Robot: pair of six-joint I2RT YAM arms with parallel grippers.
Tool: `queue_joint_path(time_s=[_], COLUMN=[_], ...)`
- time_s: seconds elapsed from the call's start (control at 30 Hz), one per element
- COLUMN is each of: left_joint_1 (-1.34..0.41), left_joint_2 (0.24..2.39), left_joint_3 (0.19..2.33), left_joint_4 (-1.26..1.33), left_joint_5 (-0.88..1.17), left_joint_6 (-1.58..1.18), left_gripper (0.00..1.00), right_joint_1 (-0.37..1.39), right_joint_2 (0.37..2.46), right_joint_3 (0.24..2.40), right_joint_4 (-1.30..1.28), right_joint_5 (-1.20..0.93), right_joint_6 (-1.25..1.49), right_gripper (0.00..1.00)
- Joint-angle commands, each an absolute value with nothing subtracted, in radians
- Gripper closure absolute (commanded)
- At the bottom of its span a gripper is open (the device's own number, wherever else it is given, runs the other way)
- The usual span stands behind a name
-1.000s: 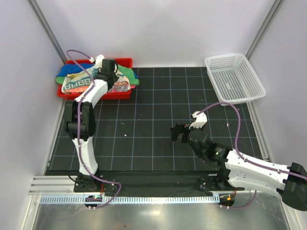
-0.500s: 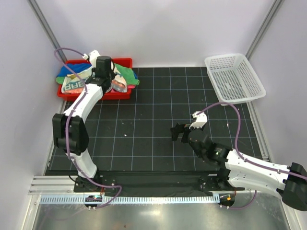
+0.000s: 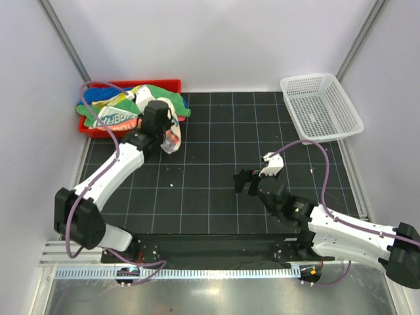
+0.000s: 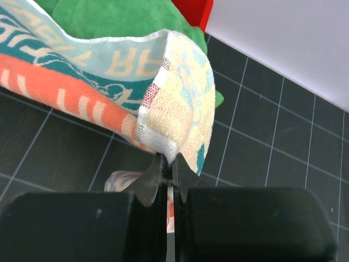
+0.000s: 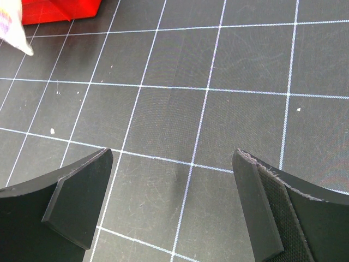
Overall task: Fold and stack the towels
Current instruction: Grab crumpled towel, then move the towel to the center of the board
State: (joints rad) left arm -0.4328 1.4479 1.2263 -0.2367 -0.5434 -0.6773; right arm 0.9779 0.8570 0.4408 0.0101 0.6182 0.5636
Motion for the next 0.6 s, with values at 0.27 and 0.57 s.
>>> queue_joint_path(time_s=[0.27, 0.57], left_joint_1=[-0.733, -0.963], left_joint_2=[1.354, 1.557], left_joint_3=[0.960, 1.048], left_joint_4=[-0.172, -0.186], left_joint_5=[-0.709, -0.692], left_joint_6=[-0.808, -0.861], left_gripper=[1.00, 0.99], right_joint_1=[0.980, 0.982], right_joint_2=[0.839, 0.871], right_joint_3=[0.436, 0.462], right_joint_4=[0.032, -0.038], right_joint_5=[0.643, 0.670], right_joint_6=[0.594, 0.626], right_gripper=[0.00, 0.00])
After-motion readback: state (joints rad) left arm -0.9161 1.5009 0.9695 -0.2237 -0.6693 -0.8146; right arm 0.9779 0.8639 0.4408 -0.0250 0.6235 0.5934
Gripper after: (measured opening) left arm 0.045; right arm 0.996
